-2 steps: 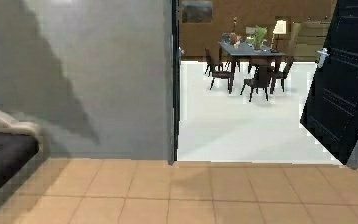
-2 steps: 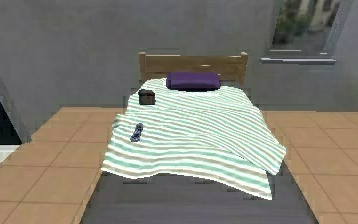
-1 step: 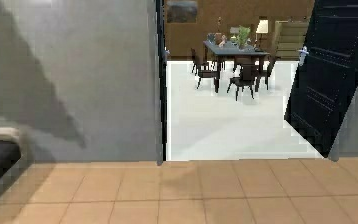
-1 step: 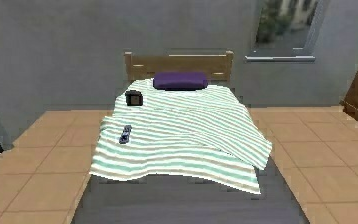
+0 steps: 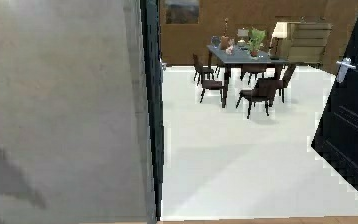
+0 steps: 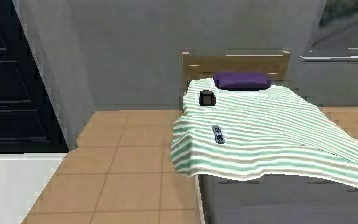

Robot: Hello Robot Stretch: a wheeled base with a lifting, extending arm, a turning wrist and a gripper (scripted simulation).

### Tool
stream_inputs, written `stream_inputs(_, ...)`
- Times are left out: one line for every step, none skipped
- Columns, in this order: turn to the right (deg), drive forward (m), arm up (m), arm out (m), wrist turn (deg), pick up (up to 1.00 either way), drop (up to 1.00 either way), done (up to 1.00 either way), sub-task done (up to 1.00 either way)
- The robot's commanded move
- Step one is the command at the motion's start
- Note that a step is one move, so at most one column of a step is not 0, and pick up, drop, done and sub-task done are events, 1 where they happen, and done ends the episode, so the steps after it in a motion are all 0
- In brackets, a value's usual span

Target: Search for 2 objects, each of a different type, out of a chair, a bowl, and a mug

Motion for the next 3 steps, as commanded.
stream_inputs(24.0, 0.0, 0.0, 0.0, 0.0, 0.0, 0.0, 0.0, 0.0)
stream_inputs(0.0, 0.9, 0.0, 0.0, 0.0, 0.0, 0.0, 0.0, 0.0)
stream_inputs(-6.0, 0.0, 0.0, 0.0, 0.0, 0.0, 0.0, 0.0, 0.0)
